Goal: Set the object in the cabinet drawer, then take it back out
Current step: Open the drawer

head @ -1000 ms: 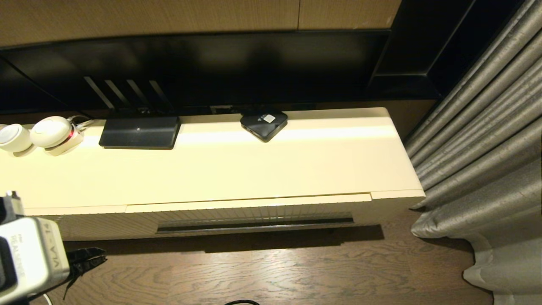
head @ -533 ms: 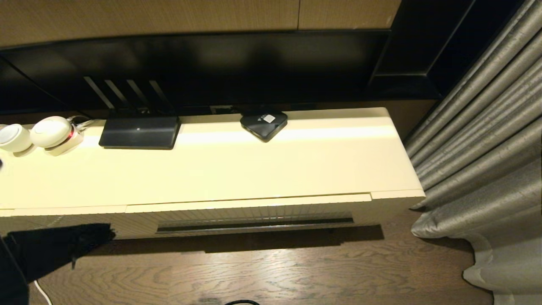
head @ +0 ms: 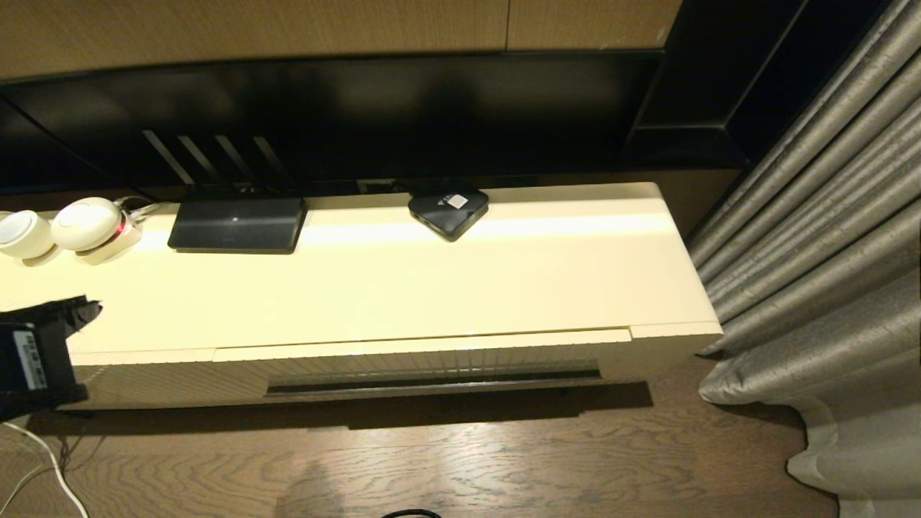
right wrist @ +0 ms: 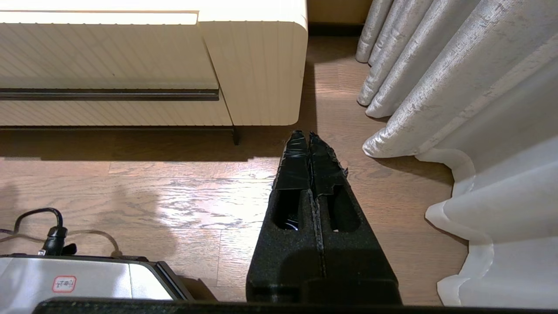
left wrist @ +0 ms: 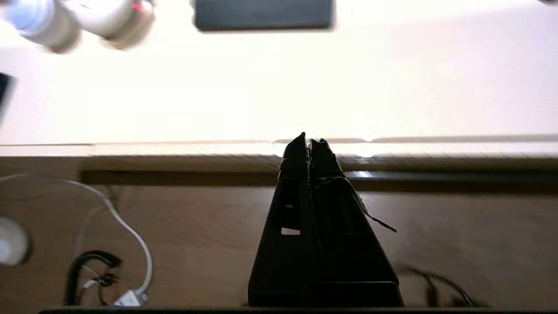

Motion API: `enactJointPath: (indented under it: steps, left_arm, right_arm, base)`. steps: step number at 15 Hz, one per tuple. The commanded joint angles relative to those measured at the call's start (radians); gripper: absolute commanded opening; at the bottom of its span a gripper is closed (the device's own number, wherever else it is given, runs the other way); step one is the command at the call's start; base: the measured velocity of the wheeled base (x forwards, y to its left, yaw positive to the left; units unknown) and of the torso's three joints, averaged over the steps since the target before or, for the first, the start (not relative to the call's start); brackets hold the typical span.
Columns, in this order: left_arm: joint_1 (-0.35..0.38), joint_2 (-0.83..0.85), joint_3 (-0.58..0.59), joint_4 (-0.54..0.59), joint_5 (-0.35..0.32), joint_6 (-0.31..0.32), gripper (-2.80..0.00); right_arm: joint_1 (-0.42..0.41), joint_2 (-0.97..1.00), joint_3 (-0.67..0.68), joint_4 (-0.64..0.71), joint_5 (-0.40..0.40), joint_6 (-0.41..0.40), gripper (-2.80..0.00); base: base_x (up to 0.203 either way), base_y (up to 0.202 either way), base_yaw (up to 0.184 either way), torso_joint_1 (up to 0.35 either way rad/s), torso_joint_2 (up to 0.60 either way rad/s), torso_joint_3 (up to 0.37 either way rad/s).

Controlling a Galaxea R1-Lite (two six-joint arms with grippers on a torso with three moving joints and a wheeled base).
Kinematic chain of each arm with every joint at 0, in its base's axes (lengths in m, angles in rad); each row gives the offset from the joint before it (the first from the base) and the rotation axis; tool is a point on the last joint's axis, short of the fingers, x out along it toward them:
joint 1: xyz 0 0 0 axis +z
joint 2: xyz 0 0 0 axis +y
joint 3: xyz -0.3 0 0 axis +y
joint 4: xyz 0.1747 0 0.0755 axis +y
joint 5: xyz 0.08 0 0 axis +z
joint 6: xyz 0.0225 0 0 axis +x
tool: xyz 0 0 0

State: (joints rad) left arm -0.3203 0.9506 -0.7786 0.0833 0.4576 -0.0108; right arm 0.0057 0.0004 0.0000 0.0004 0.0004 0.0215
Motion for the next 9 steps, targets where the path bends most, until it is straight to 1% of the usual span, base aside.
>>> enactJointPath:
  steps: [1, 2, 3, 5, 6, 7, 8, 9]
  left_arm:
    - [0.048, -0.014, 0.076, -0.119, 0.043, 0.026, -2.8]
    - [0.09, -0.019, 0.098, -0.139, 0.041, 0.036, -2.8]
    - [0.147, -0.025, 0.118, -0.153, 0.031, 0.046, -2.8]
    - [0.276, -0.043, 0.135, -0.16, -0.055, 0.055, -2.8]
    - [0.338, -0.064, 0.148, -0.158, -0.169, 0.069, -2.8]
    - [0.399, -0.085, 0.162, -0.157, -0.305, 0.092, -2.8]
    - [0.443, -0.11, 0.181, -0.156, -0.442, 0.132, -2.8]
    - [0.464, -0.135, 0.2, -0.154, -0.561, 0.164, -2.8]
  right_arm:
    - [0.0, 0.001, 0.001, 0.0, 0.001, 0.0, -2.8]
    - [0.0, 0.001, 0.0, 0.0, 0.001, 0.0, -2.8]
    - [0.0, 0.001, 0.0, 0.0, 0.001, 0.0, -2.8]
    - [0.0, 0.001, 0.0, 0.0, 0.0, 0.0, -2.8]
    - [0.0, 0.001, 0.0, 0.0, 0.001, 0.0, -2.8]
    - [0.0, 0.001, 0.0, 0.0, 0.001, 0.0, -2.8]
    - [0.0, 0.001, 0.0, 0.0, 0.001, 0.0, -2.8]
    - [0.0, 0.001, 0.0, 0.0, 0.001, 0.0, -2.8]
  base:
    - [0.0, 0.0, 0.0, 0.0, 0.0, 0.0]
    - [0.0, 0.0, 0.0, 0.0, 0.0, 0.0]
    - [0.0, 0.0, 0.0, 0.0, 0.0, 0.0]
    - [0.0, 0.0, 0.0, 0.0, 0.0, 0.0]
    - [0.0, 0.0, 0.0, 0.0, 0.0, 0.0]
    - [0.0, 0.0, 0.0, 0.0, 0.0, 0.0]
    - [0.0, 0.0, 0.0, 0.0, 0.0, 0.0]
    - [0.0, 0.0, 0.0, 0.0, 0.0, 0.0]
